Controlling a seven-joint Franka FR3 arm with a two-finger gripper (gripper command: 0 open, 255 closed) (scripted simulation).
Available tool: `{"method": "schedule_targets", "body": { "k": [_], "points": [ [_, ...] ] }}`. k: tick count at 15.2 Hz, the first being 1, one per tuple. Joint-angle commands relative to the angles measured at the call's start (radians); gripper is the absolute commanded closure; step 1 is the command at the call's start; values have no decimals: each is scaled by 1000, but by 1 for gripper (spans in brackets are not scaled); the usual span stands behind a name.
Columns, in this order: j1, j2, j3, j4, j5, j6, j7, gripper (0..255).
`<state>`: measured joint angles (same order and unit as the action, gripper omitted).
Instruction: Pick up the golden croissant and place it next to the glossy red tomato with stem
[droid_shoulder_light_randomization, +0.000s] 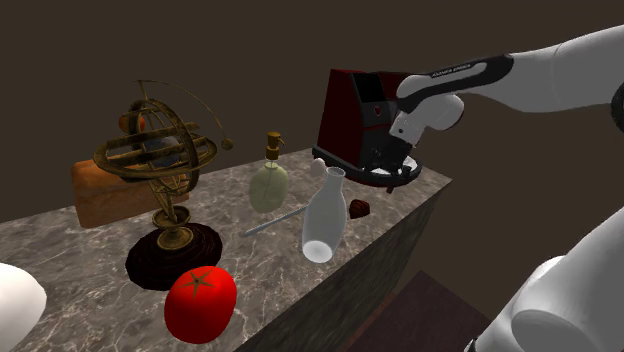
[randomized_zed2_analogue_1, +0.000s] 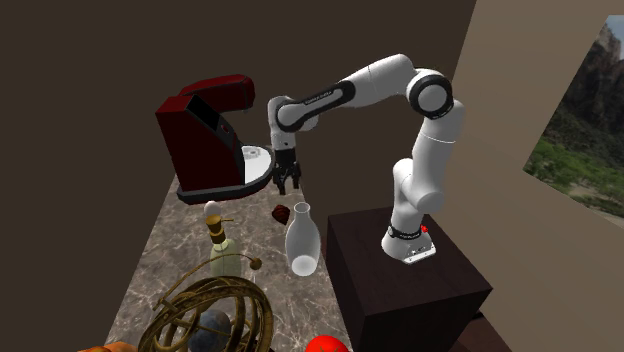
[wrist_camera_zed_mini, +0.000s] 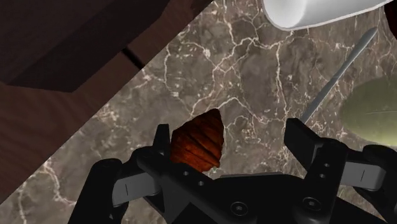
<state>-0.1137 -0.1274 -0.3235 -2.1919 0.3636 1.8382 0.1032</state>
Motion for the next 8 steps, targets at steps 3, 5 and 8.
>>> {"method": "schedule_targets", "body": {
  "k": [3,5,8],
  "points": [
    [-25,156,-41,49,124,35,-45,0],
    [-44,235,-54,79,189,41,-68,0],
    [-41,244,-48,62,202,65,-74,0]
  ]
}}
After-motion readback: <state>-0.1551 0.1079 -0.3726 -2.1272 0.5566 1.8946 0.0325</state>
